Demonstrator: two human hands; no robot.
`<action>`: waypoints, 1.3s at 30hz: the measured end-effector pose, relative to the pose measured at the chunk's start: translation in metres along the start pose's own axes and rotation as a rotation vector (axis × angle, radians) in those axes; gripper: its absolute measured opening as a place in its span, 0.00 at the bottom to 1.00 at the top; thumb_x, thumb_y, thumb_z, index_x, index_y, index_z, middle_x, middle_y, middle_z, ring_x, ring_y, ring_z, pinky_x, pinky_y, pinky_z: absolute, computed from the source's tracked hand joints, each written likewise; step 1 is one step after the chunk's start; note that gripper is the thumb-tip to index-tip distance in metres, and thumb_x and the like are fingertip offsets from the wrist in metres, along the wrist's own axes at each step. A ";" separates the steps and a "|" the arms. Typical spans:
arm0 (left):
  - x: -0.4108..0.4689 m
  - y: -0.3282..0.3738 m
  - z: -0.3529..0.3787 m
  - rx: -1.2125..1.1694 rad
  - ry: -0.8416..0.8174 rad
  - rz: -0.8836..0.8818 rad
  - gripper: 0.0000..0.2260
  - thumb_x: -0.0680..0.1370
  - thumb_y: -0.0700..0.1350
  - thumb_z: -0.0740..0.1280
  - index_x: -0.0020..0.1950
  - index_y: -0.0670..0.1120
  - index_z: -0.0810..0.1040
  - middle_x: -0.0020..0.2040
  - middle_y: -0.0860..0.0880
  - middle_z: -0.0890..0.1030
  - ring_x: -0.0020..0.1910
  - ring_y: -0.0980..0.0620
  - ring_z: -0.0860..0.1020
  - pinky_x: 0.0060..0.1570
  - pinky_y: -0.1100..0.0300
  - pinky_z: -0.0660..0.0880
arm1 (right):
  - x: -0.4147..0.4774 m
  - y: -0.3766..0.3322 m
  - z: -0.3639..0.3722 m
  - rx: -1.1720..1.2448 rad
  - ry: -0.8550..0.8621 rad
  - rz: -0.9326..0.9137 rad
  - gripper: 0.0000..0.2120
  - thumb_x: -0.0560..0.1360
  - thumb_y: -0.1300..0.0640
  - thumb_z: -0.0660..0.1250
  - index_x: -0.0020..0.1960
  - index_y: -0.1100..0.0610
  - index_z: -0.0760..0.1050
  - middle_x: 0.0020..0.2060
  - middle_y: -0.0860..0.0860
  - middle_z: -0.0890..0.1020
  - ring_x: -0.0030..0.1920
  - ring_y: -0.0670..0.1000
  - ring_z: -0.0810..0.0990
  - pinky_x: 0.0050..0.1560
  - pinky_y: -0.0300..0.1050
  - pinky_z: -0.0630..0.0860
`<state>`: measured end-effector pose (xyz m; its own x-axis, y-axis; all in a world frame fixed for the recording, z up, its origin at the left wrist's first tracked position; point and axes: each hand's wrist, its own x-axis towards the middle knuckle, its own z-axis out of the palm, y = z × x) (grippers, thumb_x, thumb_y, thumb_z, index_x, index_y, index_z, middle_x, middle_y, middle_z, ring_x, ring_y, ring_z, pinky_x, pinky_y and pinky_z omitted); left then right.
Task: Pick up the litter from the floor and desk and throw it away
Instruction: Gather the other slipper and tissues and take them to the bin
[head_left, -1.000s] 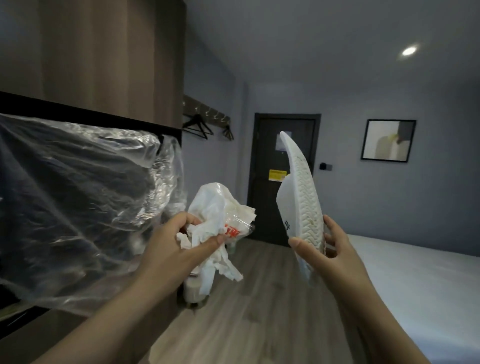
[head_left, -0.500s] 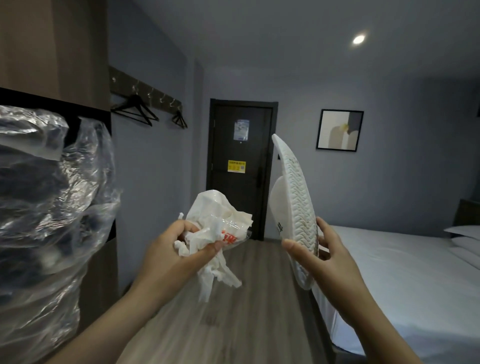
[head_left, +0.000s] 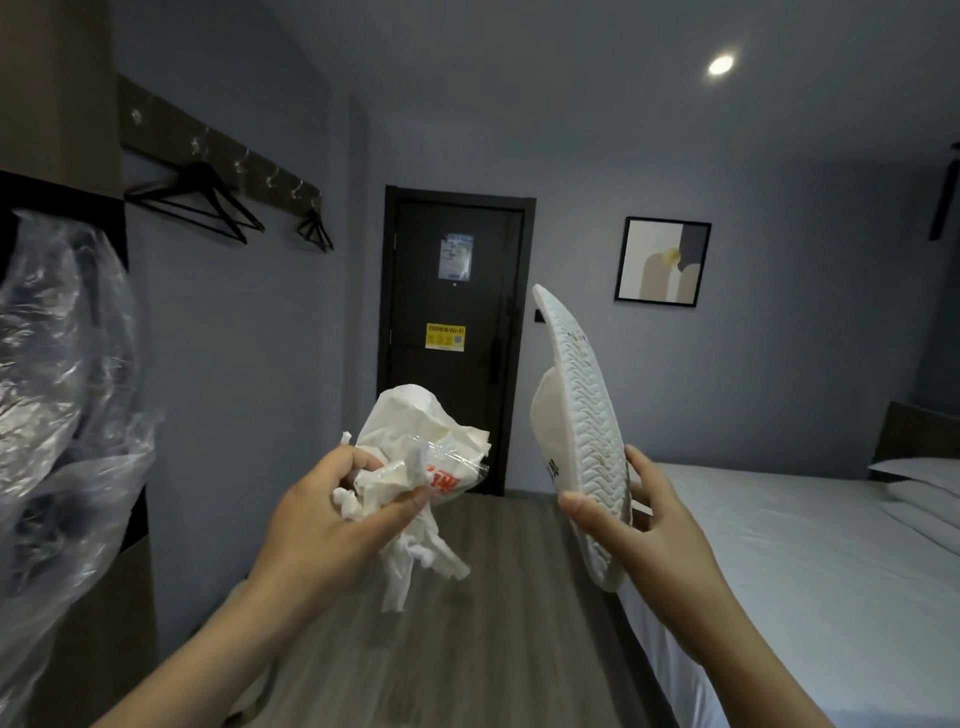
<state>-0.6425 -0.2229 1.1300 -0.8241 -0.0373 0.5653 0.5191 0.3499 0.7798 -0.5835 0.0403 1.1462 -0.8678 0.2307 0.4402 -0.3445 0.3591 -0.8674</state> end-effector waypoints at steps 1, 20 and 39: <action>0.013 -0.011 0.005 -0.003 -0.006 -0.009 0.19 0.61 0.64 0.73 0.44 0.56 0.77 0.40 0.56 0.82 0.36 0.61 0.80 0.31 0.71 0.73 | 0.013 0.008 0.007 -0.005 0.001 0.013 0.55 0.52 0.30 0.71 0.75 0.41 0.56 0.69 0.44 0.70 0.63 0.49 0.74 0.38 0.32 0.77; 0.296 -0.203 0.160 0.085 -0.009 -0.145 0.20 0.61 0.65 0.73 0.46 0.59 0.75 0.42 0.58 0.82 0.37 0.59 0.81 0.34 0.64 0.76 | 0.358 0.197 0.088 0.086 -0.056 0.075 0.48 0.54 0.33 0.73 0.72 0.38 0.60 0.62 0.40 0.72 0.54 0.41 0.75 0.30 0.32 0.76; 0.587 -0.483 0.170 0.069 0.096 -0.312 0.23 0.58 0.68 0.72 0.45 0.56 0.76 0.38 0.53 0.82 0.37 0.53 0.81 0.36 0.52 0.77 | 0.662 0.339 0.318 -0.045 -0.200 0.156 0.50 0.55 0.30 0.69 0.74 0.39 0.57 0.61 0.39 0.70 0.57 0.43 0.74 0.34 0.30 0.73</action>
<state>-1.4155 -0.2542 1.0396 -0.9140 -0.2392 0.3277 0.2261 0.3704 0.9009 -1.3885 0.0275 1.0702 -0.9642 0.1045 0.2437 -0.1889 0.3740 -0.9080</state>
